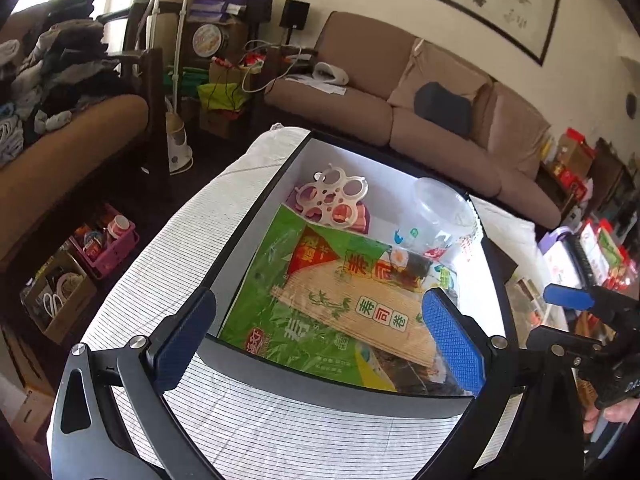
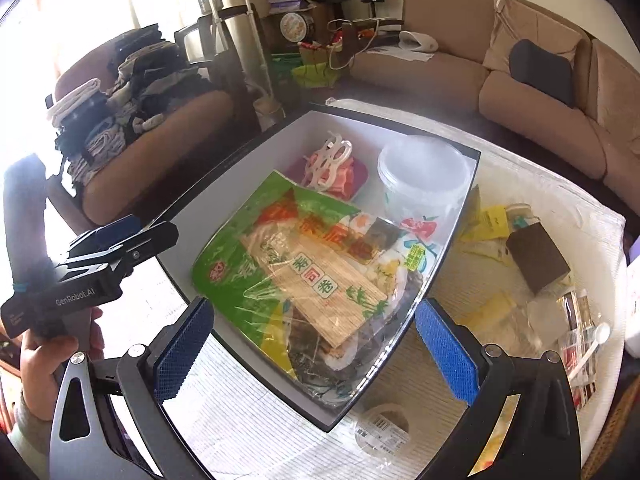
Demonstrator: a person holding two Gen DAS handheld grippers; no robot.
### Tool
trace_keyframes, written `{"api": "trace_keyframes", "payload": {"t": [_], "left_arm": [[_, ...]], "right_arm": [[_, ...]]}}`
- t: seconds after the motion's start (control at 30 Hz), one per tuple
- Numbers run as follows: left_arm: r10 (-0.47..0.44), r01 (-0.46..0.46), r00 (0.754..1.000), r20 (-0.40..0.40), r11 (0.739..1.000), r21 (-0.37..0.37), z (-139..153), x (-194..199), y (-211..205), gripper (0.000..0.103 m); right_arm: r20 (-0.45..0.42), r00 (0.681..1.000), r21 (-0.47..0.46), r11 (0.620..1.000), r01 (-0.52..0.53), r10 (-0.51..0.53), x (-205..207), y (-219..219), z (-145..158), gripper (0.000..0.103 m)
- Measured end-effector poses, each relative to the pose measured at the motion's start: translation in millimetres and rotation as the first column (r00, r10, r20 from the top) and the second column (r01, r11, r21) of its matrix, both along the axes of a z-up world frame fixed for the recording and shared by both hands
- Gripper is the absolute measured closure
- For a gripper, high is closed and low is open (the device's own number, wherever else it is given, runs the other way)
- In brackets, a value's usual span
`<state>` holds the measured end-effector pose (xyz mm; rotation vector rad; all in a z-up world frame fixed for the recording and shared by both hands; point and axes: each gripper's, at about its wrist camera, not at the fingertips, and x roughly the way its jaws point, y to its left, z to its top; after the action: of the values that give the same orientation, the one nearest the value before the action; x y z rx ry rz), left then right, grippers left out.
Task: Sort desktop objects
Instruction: 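Withdraw both grippers from the box toward the remaining table items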
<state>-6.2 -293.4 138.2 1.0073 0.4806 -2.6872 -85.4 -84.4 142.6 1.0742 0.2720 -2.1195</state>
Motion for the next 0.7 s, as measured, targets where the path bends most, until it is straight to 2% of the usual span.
{"api": "trace_keyframes", "payload": {"t": [0.2, 0.4, 0.53, 0.7], "left_arm": [[-0.056, 0.057, 0.998, 0.018, 0.997, -0.061, 2, -1, 22, 0.000], [-0.144, 0.143, 0.990, -0.002, 0.985, -0.093, 5, -1, 49, 0.000], [-0.234, 0.230, 0.972, -0.013, 0.963, -0.141, 9, -1, 85, 0.000], [-0.356, 0.349, 0.935, -0.007, 0.921, -0.173, 8, -1, 139, 0.000]], "right_arm": [[0.032, 0.998, -0.061, 0.997, 0.050, -0.048, 13, 25, -11, 0.000], [0.023, 0.989, -0.114, 0.983, 0.146, -0.144, 13, 90, 7, 0.000], [0.036, 0.970, -0.124, 0.962, 0.242, -0.239, 11, 145, 5, 0.000], [0.094, 0.935, -0.139, 0.926, 0.351, -0.341, 11, 201, -20, 0.000]]}}
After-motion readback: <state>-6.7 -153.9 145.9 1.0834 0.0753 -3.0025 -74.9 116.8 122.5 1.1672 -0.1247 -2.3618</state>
